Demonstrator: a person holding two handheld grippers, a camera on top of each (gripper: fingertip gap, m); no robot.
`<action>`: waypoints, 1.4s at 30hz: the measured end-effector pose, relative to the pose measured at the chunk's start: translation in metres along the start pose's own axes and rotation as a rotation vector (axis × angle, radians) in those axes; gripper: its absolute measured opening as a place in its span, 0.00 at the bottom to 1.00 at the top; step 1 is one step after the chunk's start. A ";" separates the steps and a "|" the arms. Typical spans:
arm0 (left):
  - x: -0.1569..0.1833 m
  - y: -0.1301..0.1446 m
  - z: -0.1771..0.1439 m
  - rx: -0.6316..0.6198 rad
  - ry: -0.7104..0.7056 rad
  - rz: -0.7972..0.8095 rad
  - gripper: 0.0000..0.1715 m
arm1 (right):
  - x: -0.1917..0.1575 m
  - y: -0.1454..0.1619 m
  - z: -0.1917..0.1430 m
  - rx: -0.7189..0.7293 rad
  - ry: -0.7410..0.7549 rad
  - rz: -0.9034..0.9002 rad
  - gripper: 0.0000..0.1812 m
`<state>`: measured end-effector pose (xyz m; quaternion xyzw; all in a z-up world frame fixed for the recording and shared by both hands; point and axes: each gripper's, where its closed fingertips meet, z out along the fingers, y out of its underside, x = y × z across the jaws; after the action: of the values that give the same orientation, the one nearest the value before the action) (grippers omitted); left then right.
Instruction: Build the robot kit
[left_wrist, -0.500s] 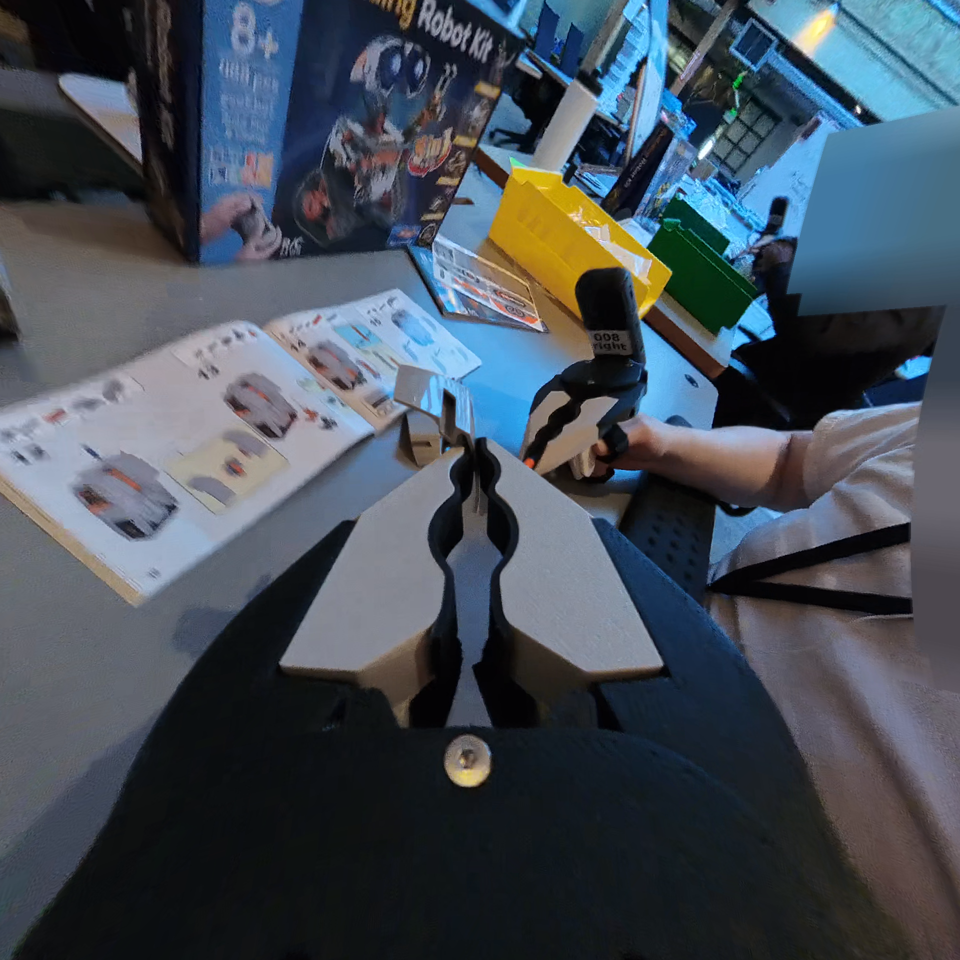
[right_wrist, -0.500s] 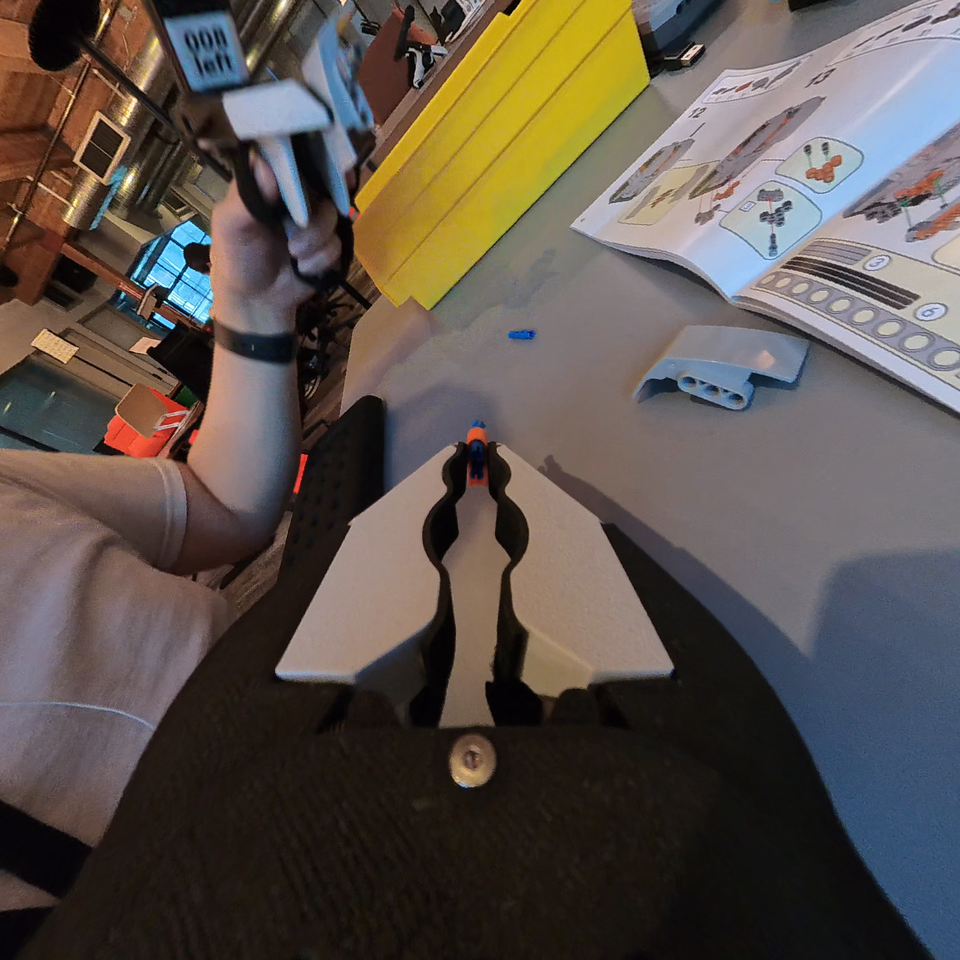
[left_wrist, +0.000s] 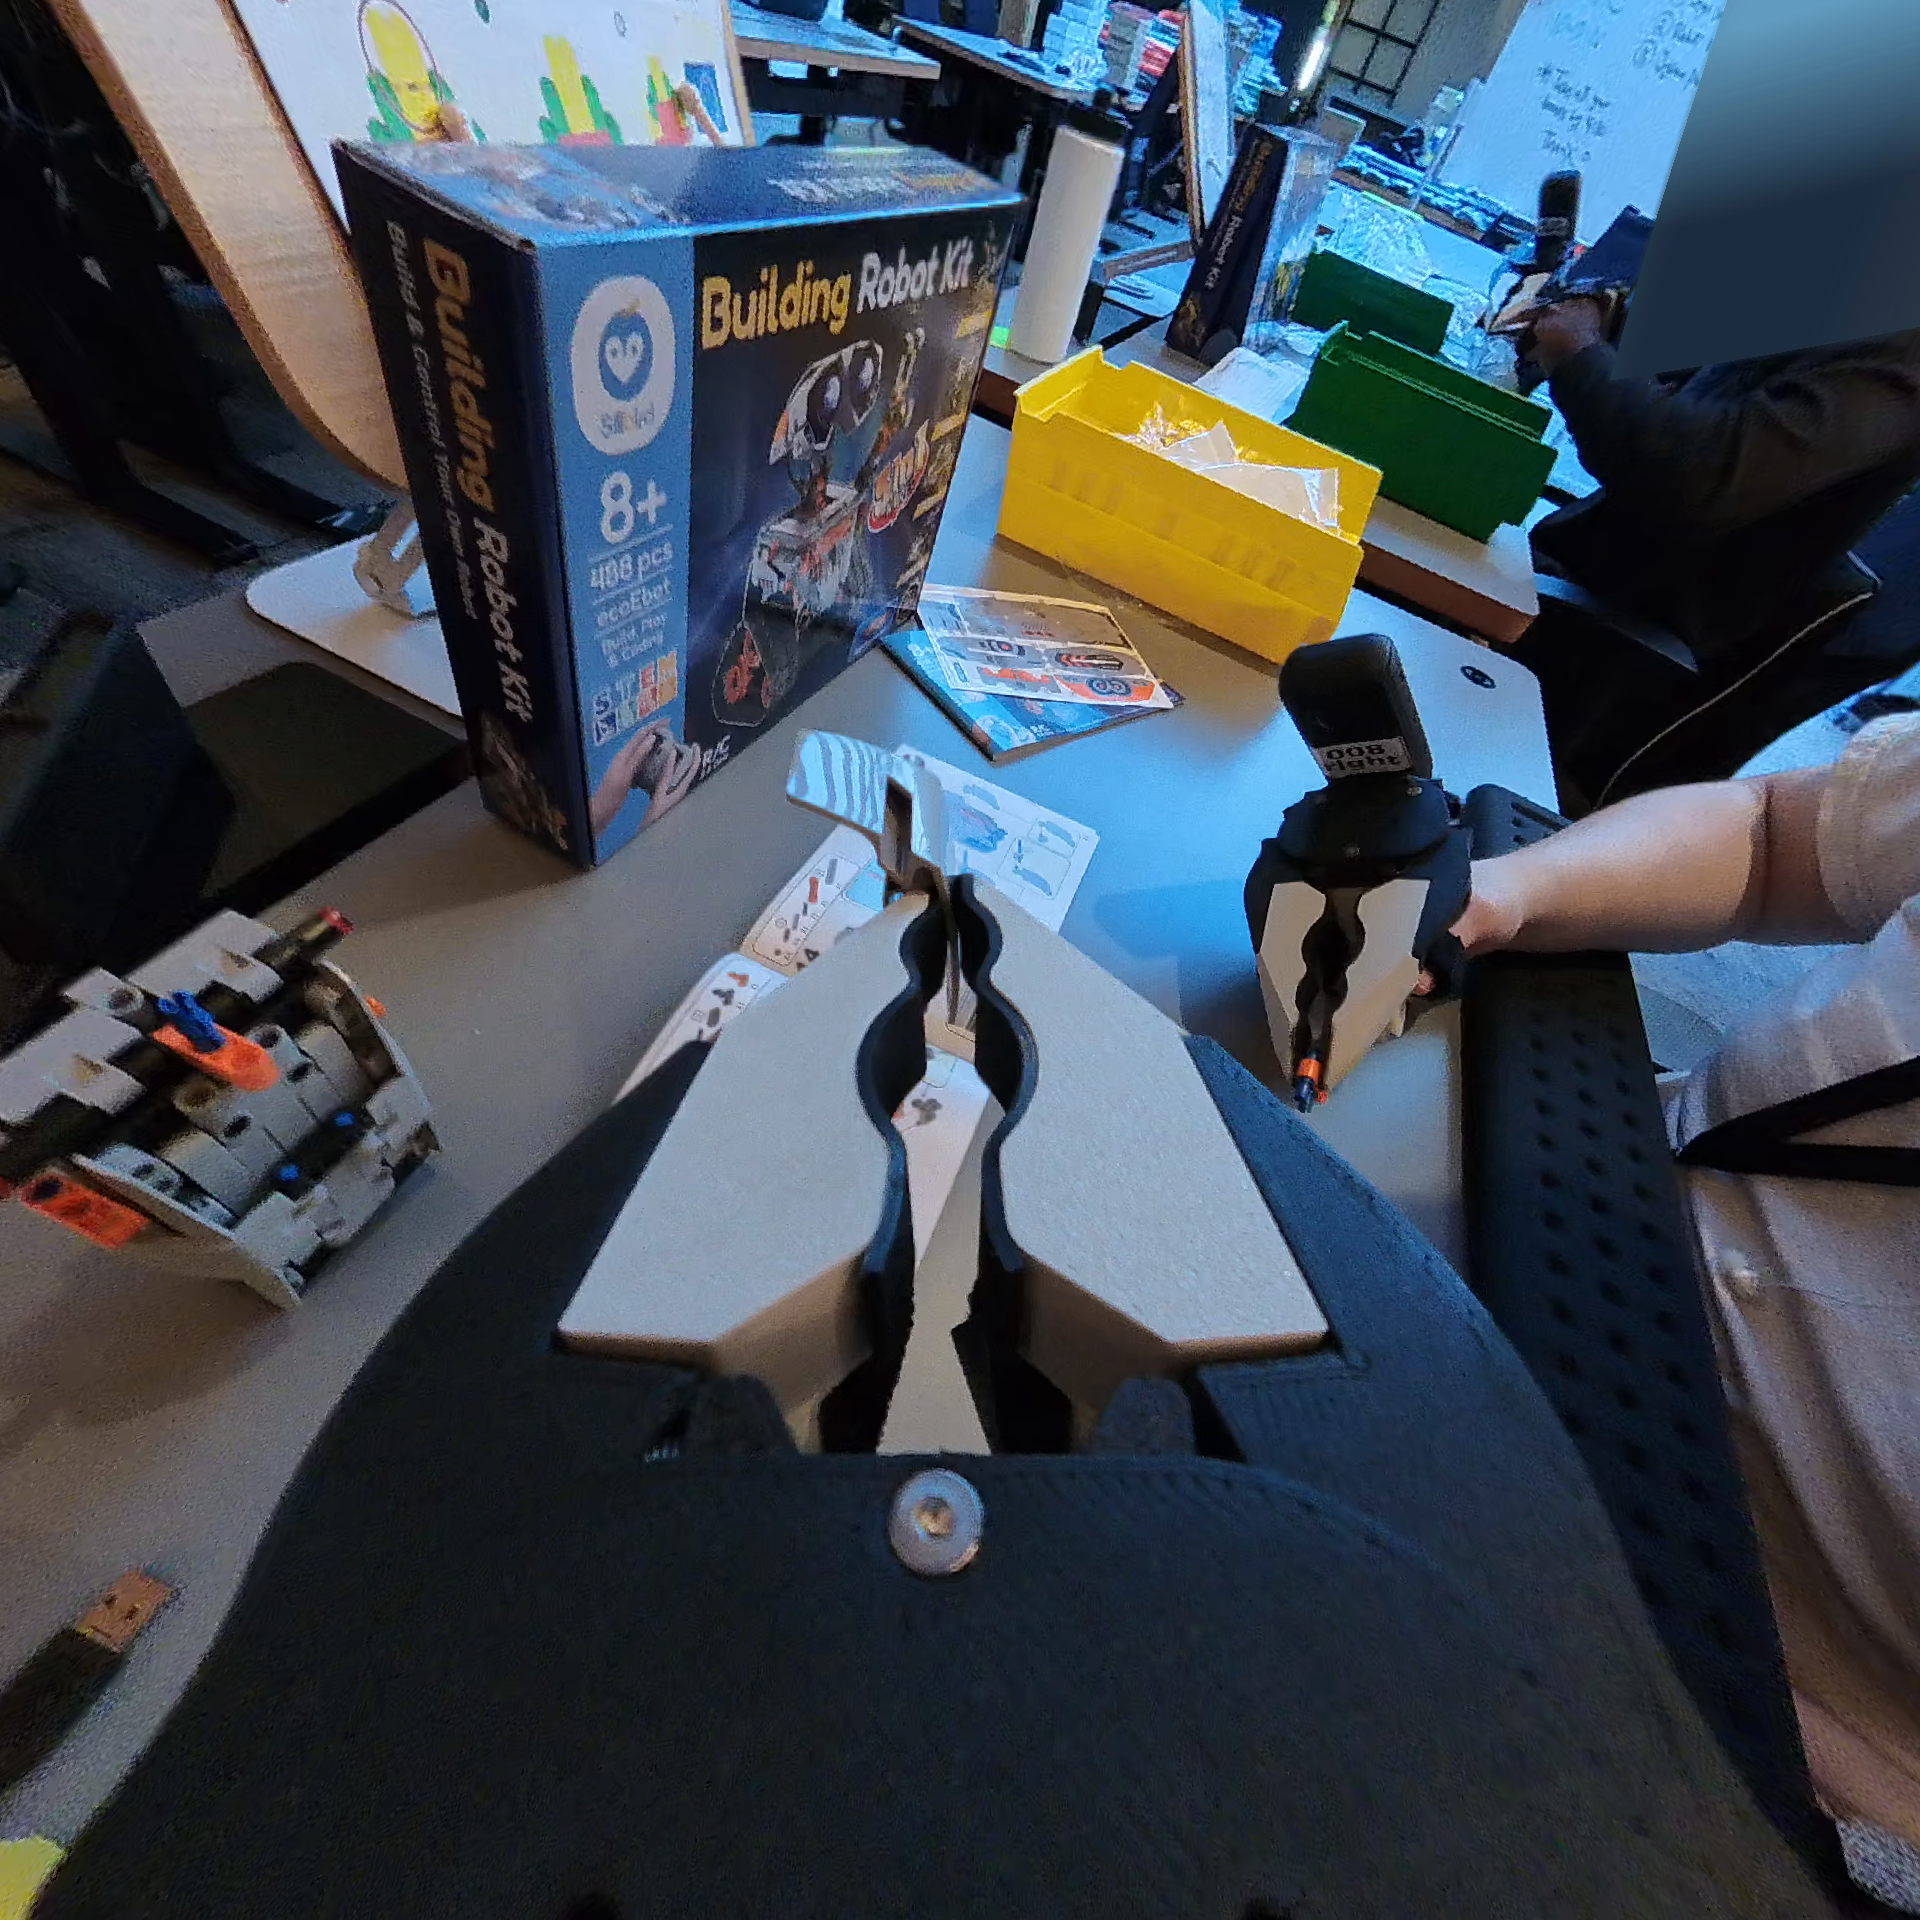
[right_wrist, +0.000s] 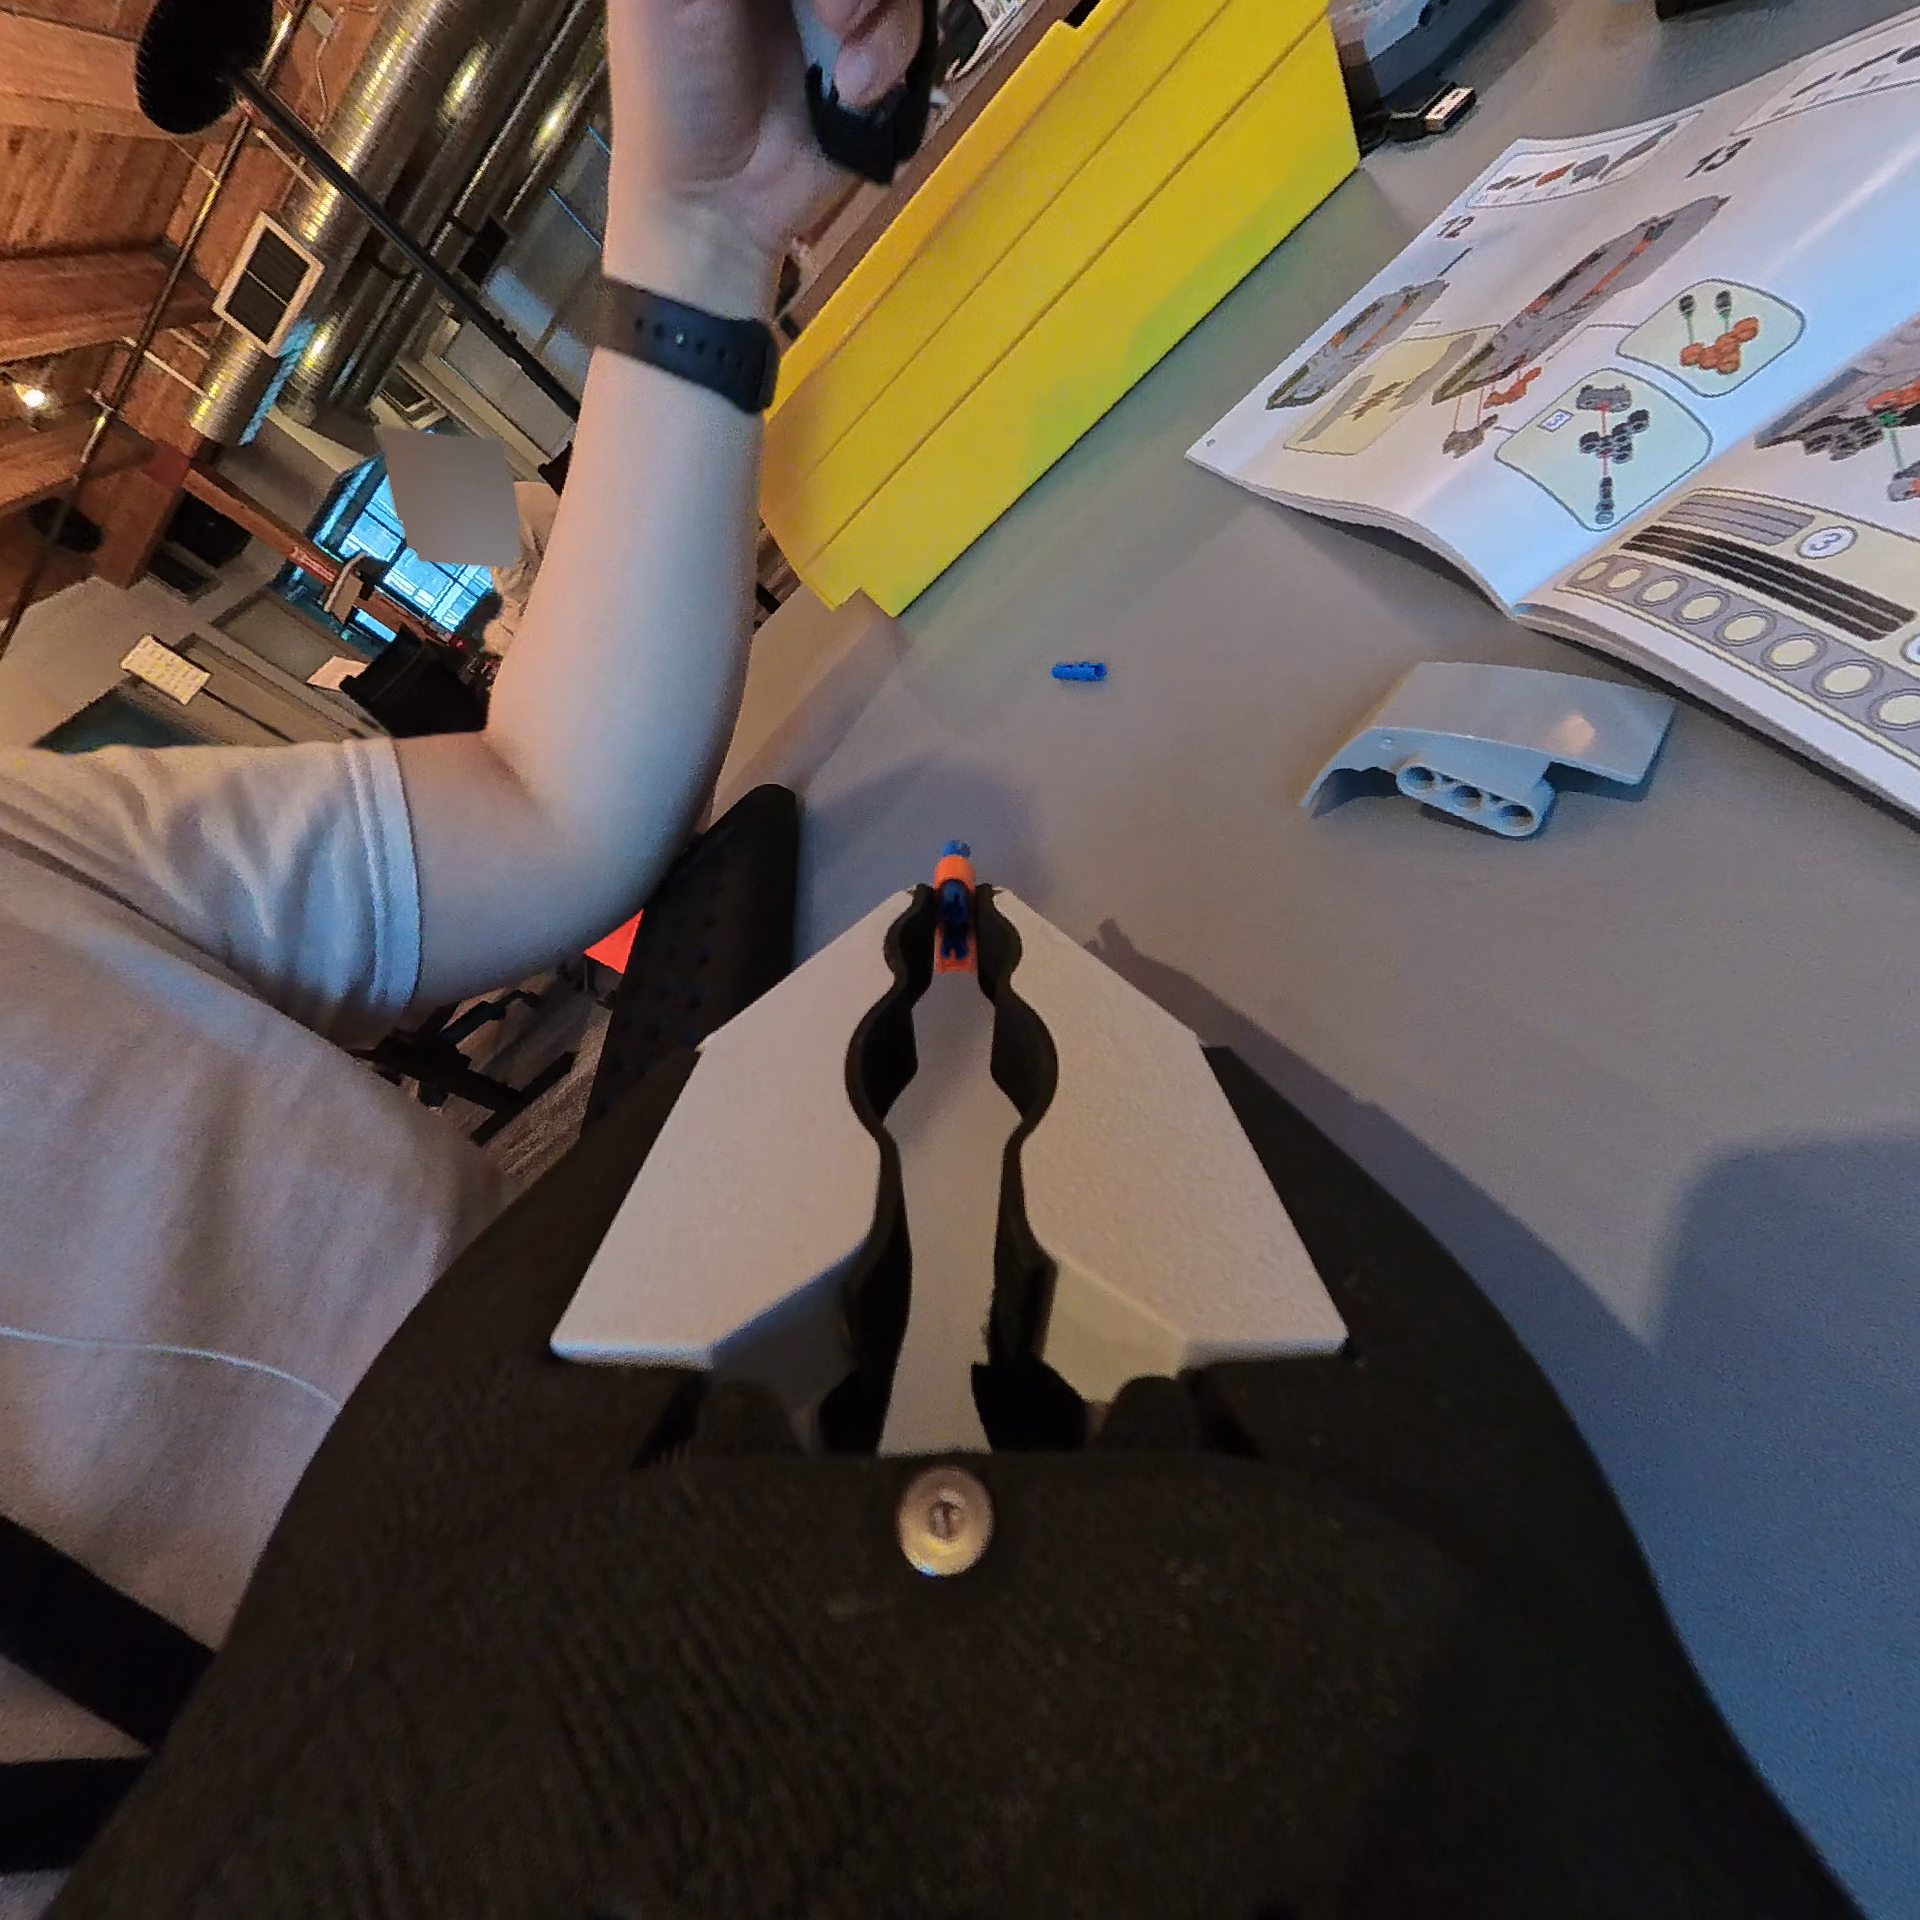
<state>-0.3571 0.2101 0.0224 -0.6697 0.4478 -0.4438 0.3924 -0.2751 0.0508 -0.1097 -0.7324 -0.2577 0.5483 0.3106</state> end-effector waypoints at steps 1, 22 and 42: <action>-0.004 -0.002 -0.001 -0.002 -0.003 0.004 0.00 | 0.000 0.000 0.000 -0.003 -0.003 0.000 0.03; -0.002 -0.006 0.013 0.040 0.097 -0.083 0.00 | 0.001 0.000 0.006 -0.026 -0.028 0.008 0.03; 0.006 -0.011 0.009 0.028 0.088 -0.063 0.00 | 0.005 -0.007 0.000 0.013 -0.043 0.047 0.03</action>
<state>-0.3441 0.2086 0.0312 -0.6579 0.4371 -0.4909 0.3676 -0.2739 0.0592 -0.1081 -0.7242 -0.2433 0.5730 0.2967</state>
